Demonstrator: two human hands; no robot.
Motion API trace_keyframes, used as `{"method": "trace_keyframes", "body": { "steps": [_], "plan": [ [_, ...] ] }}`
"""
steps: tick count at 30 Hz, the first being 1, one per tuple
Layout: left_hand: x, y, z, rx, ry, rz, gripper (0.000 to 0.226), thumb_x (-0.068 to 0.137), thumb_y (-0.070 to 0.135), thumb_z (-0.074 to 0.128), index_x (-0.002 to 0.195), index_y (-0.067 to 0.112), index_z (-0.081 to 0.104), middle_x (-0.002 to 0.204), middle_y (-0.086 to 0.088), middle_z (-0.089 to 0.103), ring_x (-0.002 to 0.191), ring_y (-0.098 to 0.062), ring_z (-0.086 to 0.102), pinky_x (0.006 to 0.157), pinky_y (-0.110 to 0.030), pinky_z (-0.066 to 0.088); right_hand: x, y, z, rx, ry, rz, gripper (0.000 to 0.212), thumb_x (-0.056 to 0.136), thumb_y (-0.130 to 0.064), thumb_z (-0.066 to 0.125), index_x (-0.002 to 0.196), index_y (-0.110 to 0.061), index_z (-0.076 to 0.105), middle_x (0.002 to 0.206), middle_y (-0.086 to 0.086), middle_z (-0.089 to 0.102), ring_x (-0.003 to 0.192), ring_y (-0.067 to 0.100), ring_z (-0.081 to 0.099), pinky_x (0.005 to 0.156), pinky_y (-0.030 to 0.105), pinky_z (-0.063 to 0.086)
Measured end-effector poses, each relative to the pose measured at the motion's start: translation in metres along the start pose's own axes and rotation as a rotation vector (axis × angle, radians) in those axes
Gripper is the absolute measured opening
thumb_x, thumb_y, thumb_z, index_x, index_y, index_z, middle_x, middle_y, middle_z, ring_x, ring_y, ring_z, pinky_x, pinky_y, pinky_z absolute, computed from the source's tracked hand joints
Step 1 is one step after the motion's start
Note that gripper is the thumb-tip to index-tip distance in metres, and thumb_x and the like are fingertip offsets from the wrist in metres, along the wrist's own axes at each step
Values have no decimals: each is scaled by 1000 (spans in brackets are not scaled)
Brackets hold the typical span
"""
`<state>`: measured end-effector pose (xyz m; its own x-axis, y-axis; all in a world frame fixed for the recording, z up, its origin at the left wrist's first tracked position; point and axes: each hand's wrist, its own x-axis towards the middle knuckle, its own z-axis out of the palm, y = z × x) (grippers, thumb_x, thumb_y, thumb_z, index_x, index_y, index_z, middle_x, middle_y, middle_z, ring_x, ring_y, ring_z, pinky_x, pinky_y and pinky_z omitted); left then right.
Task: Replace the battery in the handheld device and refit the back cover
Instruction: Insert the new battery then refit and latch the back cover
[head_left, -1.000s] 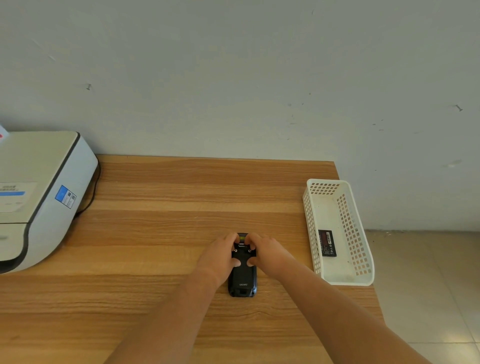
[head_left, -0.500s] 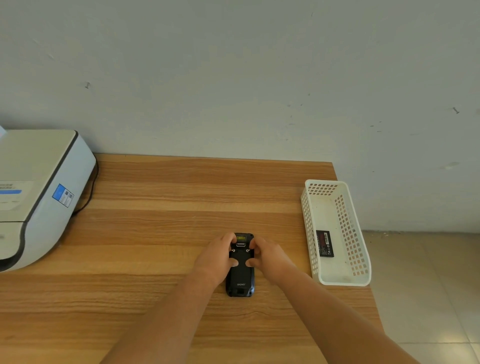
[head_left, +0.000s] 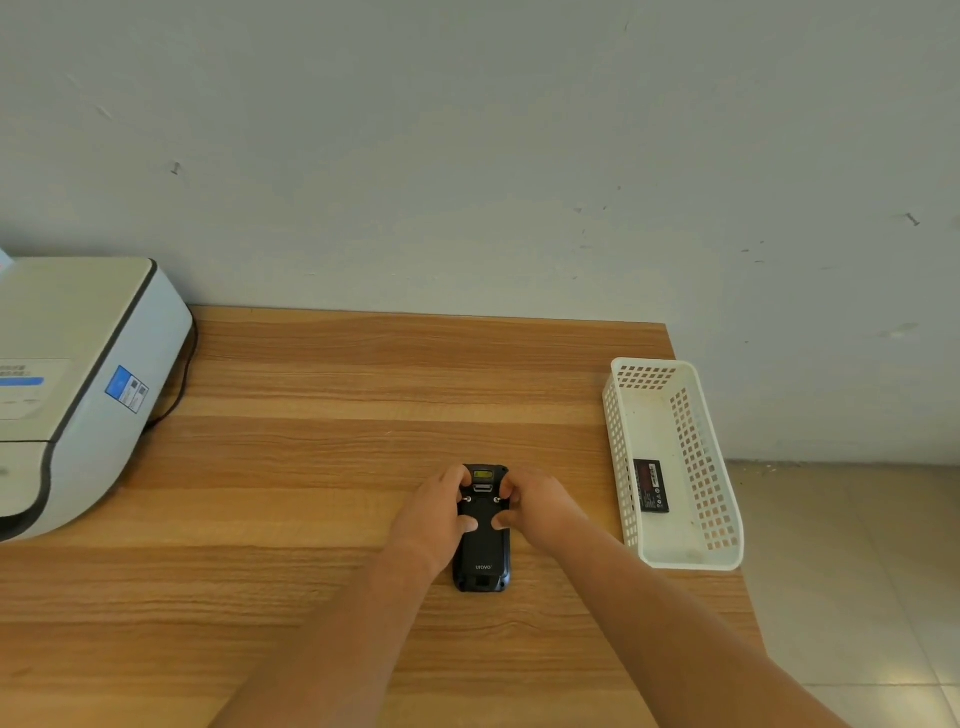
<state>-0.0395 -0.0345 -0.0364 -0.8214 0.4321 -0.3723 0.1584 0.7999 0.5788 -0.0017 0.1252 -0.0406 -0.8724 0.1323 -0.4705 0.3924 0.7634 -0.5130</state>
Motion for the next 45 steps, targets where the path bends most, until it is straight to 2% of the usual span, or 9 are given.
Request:
{"method": "trace_keyframes", "body": {
  "steps": [5,9,17,27,32,36,39,42,45],
  "plan": [
    [0,0,1,-5,3,-6,42,86,18,71,120,26,48,111,7,54,103,-12,54,91,-31,49,2,-1,0,-37,-8,4,30,78,-21,77,98,-18,55,107,-1,56,97,14,48,84,29,44],
    [0,0,1,-10,2,-11,42,86,18,71,119,26,48,111,7,54,103,-12,54,91,-32,49,4,-2,1,-73,-16,-3,30,78,-22,77,93,-20,51,102,-5,53,95,14,47,81,27,41],
    [0,0,1,-10,2,-11,40,85,18,72,117,26,48,109,7,54,100,-13,54,88,-31,49,4,-2,0,-75,-26,5,31,80,-21,75,104,-14,57,111,1,57,98,16,50,84,29,44],
    [0,1,2,-1,10,-27,40,85,19,72,117,25,49,106,8,54,98,-12,55,89,-33,51,3,-2,1,-33,-29,47,30,80,-21,76,104,-16,58,108,0,56,97,17,54,83,29,47],
    [-1,0,-1,-5,-10,-81,43,84,24,74,120,26,49,110,8,60,102,-13,58,90,-36,52,-5,1,4,128,-9,123,30,79,-21,77,101,-21,56,101,-2,60,88,14,58,75,26,49],
    [3,-4,-7,-110,-78,-191,40,84,30,74,116,25,52,102,9,61,97,-11,59,88,-32,50,-9,1,3,446,31,309,34,79,-31,78,103,-21,57,97,-4,63,82,9,59,67,22,46],
    [13,-5,-9,-200,-121,-302,39,88,37,68,120,20,55,112,2,64,102,-17,60,90,-32,49,-2,-4,0,497,32,422,36,80,-37,77,103,-21,56,96,-1,67,82,12,64,66,25,51],
    [19,-2,-9,-187,-162,-357,22,91,39,64,102,21,55,95,0,65,91,-19,62,87,-37,53,4,-6,1,477,-5,467,30,80,-33,78,92,-21,53,88,0,67,75,14,65,72,29,56],
    [24,-1,-8,-190,-159,-379,20,90,32,67,85,23,51,88,0,63,89,-21,63,85,-37,53,8,-7,4,460,-10,475,30,79,-28,79,84,-22,50,84,-1,66,70,13,63,73,29,57]
  ]
}}
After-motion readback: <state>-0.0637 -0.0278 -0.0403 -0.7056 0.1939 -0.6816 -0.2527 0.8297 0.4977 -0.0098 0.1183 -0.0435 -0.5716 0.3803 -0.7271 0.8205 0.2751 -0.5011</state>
